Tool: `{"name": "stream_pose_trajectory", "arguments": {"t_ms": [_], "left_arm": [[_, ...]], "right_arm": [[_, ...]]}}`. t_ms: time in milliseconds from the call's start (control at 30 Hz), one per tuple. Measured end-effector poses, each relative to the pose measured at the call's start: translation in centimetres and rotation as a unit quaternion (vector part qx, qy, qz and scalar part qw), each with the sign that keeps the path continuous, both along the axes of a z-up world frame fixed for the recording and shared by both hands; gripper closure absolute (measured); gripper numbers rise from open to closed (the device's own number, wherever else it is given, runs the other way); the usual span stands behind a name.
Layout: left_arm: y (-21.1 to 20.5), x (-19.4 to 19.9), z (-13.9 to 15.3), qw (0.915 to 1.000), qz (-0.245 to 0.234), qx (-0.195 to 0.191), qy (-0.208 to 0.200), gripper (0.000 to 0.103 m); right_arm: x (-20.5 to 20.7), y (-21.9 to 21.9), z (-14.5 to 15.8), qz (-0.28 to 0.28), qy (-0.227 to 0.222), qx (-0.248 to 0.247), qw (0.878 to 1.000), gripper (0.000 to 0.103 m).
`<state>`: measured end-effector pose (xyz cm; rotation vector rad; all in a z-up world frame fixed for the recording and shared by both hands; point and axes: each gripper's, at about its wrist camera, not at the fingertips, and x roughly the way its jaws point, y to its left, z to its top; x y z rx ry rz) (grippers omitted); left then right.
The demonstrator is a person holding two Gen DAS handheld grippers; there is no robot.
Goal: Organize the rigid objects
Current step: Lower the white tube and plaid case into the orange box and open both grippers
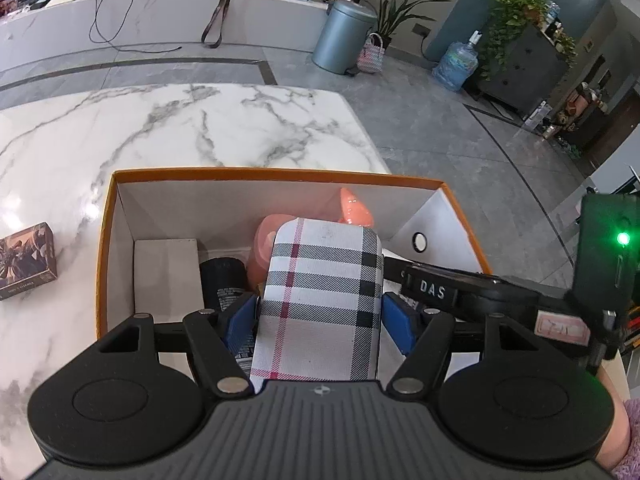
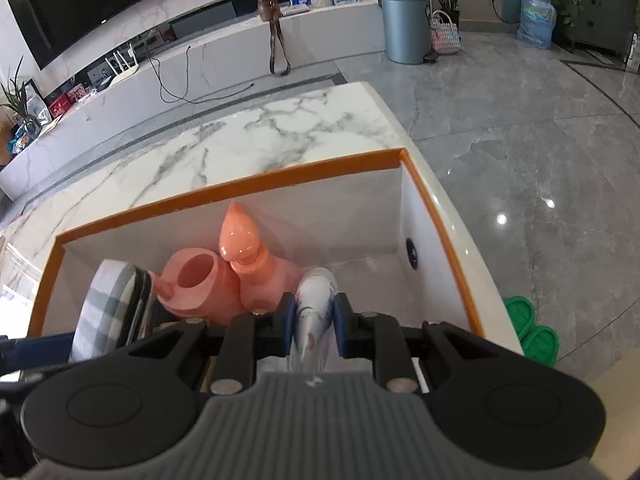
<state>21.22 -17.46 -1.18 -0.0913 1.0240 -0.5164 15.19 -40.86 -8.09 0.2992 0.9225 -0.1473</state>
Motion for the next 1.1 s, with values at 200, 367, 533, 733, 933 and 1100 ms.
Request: {"name": "stream_pose_trajectory", "arguments": {"t_ms": [200, 367, 533, 733, 933, 1100], "left_arm": [[-0.1, 0.3, -0.6, 0.9999, 0.003, 0.0, 0.011, 0.024], [-0.4, -0.3, -0.8, 0.9998, -0.012, 0.009, 0.016, 0.024], [-0.3, -0.6, -1.2, 0.9995, -0.016, 0.018, 0.02, 0.024], [0.0, -1.1, -1.0, 0.999, -0.027, 0.025, 0.024, 0.024], [-0.4, -1.6, -1.2, 0.9978, -0.041, 0.031, 0.041, 0.024], [-1.9, -1.9, -1.6, 0.9932, -0.097, 0.052, 0.038, 0.024]], "right_arm": [[1.4, -0.2, -1.1, -0.002, 0.024, 0.005, 1.0, 0.082], [2.0, -0.5, -1.5, 0.008, 0.049, 0.006, 0.999, 0.08], [1.9, -0.3, -1.9, 0.02, 0.07, 0.001, 0.997, 0.079], [2.5, 0.0, -2.1, 0.035, 0.088, -0.025, 0.995, 0.079], [1.6, 0.0, -0.9, 0.039, 0.065, -0.039, 0.996, 0.079], [-1.2, 0.4, 1.1, 0.017, -0.01, -0.036, 0.999, 0.079]]}}
